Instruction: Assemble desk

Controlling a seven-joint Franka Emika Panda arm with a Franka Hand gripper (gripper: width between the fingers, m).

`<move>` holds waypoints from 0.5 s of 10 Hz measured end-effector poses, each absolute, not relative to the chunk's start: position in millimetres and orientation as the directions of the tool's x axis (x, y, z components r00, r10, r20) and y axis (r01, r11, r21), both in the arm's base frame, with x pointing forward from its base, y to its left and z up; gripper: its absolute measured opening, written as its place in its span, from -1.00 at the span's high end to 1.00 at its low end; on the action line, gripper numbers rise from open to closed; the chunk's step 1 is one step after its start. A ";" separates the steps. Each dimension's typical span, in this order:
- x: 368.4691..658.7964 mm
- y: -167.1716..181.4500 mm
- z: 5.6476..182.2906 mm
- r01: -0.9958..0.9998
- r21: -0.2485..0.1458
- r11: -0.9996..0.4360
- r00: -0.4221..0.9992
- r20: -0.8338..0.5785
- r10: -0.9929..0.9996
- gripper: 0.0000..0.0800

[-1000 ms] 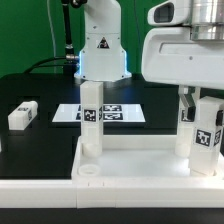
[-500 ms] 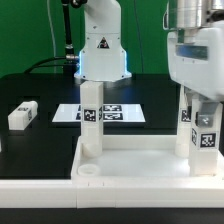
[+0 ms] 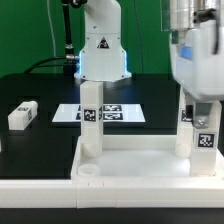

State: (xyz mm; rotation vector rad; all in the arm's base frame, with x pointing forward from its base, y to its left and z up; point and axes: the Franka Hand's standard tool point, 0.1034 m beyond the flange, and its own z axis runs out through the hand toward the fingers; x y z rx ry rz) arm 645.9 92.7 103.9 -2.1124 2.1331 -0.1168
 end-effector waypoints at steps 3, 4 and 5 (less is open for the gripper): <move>653.1 109.7 110.5 -0.884 -0.206 -0.421 0.421 0.044 -0.906 -0.55; 653.2 107.8 109.9 -0.865 -0.202 -0.460 0.459 0.054 -0.887 -0.61; 653.3 107.0 109.9 -0.850 -0.199 -0.488 0.486 0.062 -0.872 -0.62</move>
Offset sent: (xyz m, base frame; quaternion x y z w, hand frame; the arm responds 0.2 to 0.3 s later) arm 0.0000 0.0000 0.0000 0.0000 0.0000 -0.1938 0.9810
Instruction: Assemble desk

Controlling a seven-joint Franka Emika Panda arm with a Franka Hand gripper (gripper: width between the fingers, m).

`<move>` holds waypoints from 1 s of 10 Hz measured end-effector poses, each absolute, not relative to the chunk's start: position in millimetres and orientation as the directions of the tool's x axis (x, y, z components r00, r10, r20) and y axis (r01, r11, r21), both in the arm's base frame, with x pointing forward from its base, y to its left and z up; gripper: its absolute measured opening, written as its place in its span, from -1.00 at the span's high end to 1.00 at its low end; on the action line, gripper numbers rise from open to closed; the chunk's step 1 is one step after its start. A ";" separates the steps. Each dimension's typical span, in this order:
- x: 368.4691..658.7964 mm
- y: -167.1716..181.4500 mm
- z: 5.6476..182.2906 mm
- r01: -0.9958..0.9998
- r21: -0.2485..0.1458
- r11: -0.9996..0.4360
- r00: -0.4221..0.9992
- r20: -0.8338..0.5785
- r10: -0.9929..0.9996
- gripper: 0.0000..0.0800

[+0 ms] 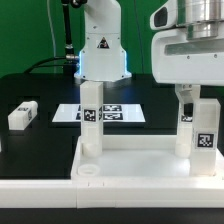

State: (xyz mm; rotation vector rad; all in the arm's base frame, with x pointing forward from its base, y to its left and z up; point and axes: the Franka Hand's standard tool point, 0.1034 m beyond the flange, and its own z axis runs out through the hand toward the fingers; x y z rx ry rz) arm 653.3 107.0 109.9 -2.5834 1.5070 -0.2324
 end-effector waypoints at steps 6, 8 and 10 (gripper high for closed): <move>658.4 95.5 111.7 -0.422 -0.108 -0.900 0.883 0.178 -0.435 -0.62; 658.4 95.0 111.6 -0.447 -0.113 -0.887 0.870 0.175 -0.461 -0.56; 658.2 94.3 111.4 -0.554 -0.134 -0.821 0.806 0.159 -0.570 0.27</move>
Offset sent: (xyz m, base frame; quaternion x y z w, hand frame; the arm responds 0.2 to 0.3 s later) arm 0.0134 0.0070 0.0045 0.0313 -0.0502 -0.4683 0.8816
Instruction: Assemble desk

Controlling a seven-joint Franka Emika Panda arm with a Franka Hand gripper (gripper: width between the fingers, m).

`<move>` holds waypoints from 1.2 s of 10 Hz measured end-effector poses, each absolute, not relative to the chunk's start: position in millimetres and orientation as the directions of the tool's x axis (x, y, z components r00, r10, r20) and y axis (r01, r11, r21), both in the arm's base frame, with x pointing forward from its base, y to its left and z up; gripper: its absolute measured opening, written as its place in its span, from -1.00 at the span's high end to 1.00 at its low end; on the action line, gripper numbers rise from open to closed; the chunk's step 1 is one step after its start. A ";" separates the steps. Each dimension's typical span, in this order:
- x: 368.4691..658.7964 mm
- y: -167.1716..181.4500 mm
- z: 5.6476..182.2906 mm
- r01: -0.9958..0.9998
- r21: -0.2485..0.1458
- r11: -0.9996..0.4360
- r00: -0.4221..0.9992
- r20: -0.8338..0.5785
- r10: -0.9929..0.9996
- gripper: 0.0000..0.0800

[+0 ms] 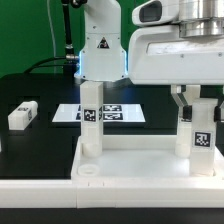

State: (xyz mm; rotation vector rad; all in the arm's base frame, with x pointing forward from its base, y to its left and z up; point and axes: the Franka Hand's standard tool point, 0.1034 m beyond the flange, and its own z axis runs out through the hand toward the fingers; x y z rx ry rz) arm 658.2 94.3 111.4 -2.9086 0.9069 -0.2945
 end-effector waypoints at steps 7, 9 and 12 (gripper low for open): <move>649.8 83.4 108.7 -0.978 -0.143 -0.151 0.155 -0.017 -0.988 0.26; 648.0 84.7 107.7 -0.983 -0.106 0.147 -0.136 -0.102 -0.985 0.26; 645.4 88.9 108.4 -0.920 -0.074 0.384 -0.373 -0.128 -0.919 0.26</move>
Offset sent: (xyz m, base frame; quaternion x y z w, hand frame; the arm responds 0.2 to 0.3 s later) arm 0.0149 -0.0004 -0.0078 -0.0299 -0.0176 0.3286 0.9438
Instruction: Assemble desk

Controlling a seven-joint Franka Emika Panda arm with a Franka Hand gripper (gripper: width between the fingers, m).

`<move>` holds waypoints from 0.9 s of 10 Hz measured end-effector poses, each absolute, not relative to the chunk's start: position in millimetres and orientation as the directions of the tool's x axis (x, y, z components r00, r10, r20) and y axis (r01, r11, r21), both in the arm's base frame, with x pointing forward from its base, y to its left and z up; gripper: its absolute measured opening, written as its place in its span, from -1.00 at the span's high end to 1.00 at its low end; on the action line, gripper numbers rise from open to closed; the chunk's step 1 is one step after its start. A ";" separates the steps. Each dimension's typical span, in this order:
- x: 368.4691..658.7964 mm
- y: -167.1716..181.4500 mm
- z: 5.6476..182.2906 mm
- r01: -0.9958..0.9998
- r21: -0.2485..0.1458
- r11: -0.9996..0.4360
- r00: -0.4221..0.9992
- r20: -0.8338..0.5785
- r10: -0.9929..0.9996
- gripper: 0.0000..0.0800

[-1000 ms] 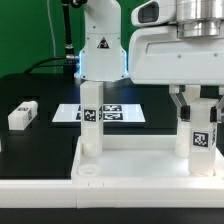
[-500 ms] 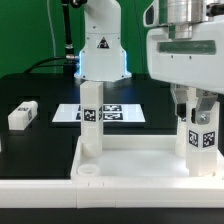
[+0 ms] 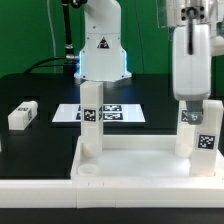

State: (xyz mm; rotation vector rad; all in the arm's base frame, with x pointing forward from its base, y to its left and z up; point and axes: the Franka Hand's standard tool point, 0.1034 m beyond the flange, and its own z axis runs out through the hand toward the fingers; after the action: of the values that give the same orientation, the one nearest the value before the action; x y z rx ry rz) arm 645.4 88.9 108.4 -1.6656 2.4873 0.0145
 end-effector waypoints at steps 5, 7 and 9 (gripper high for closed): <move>644.2 102.5 108.6 -0.977 -0.115 -0.178 0.183 -0.041 -0.982 -0.56; 645.0 108.7 108.7 -0.918 -0.130 -0.374 0.377 -0.005 -0.926 -0.62; 645.5 105.4 108.7 -0.870 -0.126 -0.477 0.479 0.015 -0.878 -0.62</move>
Offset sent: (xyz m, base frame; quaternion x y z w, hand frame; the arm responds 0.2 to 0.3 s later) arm 0.0030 0.0209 -0.0031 0.0275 -0.0005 -0.3122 0.9496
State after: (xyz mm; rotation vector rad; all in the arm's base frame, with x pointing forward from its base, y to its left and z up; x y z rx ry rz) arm 645.5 105.4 108.7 -2.6136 1.5491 -0.1183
